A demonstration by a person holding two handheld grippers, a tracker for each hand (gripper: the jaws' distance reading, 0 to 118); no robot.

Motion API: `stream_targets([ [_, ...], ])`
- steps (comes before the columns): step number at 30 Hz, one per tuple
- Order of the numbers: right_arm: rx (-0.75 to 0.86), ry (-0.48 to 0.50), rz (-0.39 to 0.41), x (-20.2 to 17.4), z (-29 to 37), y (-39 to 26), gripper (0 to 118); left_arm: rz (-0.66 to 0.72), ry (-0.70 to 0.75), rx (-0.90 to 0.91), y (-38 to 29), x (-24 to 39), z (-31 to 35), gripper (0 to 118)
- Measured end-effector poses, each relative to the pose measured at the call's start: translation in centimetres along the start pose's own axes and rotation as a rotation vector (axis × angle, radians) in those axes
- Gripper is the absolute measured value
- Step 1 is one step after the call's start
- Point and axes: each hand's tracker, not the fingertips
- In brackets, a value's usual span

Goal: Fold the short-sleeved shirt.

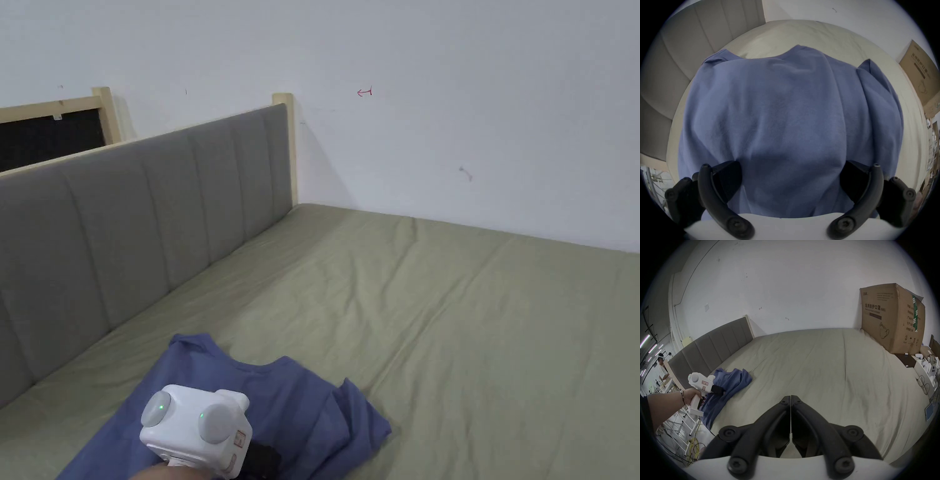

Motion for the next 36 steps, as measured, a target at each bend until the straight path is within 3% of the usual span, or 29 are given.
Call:
stream_targets([
  [3,-0.018,0.01,-0.017,-0.1,-0.5,-0.3,0,-0.002,0.011,0.006,-0.3,0.1,1.0,115],
  [4,-0.022,0.015,-0.022,-0.1,-0.5,-0.3,0,-0.017,0.014,0.046,-0.5,0.3,1.7,101],
  [6,-0.024,0.023,-0.026,-0.2,-0.4,-0.2,0,-0.06,0.015,0.157,-1.2,1.1,3.6,55],
  [7,-0.021,0.027,-0.025,-0.3,-0.2,-0.1,0,-0.068,0.046,0.188,-1.6,1.4,4.4,9],
  [8,-0.017,0.029,-0.024,-0.3,0.0,-0.1,0,-0.067,0.072,0.198,-2.0,1.5,4.9,1],
  [15,0.002,0.023,-0.029,0.5,1.8,1.0,0,0.191,-0.004,0.351,-2.9,-4.1,11.7,1],
  [21,0.074,0.002,-0.038,1.6,4.1,1.9,0,0.145,0.091,0.597,-0.4,-6.4,24.4,1],
  [23,0.094,-0.001,-0.047,1.6,4.8,2.4,0,0.108,0.051,0.676,0.8,-5.8,28.9,1],
  [26,0.133,0.009,-0.086,2.0,6.1,2.9,0,0.02,0.03,0.804,1.9,-2.4,35.7,1],
  [29,0.174,0.011,-0.101,2.4,7.7,3.4,0,-0.05,-0.099,0.89,2.6,2.3,41.3,1],
  [36,0.269,-0.04,-0.097,5.1,11.7,4.1,0,-0.305,-0.386,0.992,2.4,18.7,47.7,1],
])
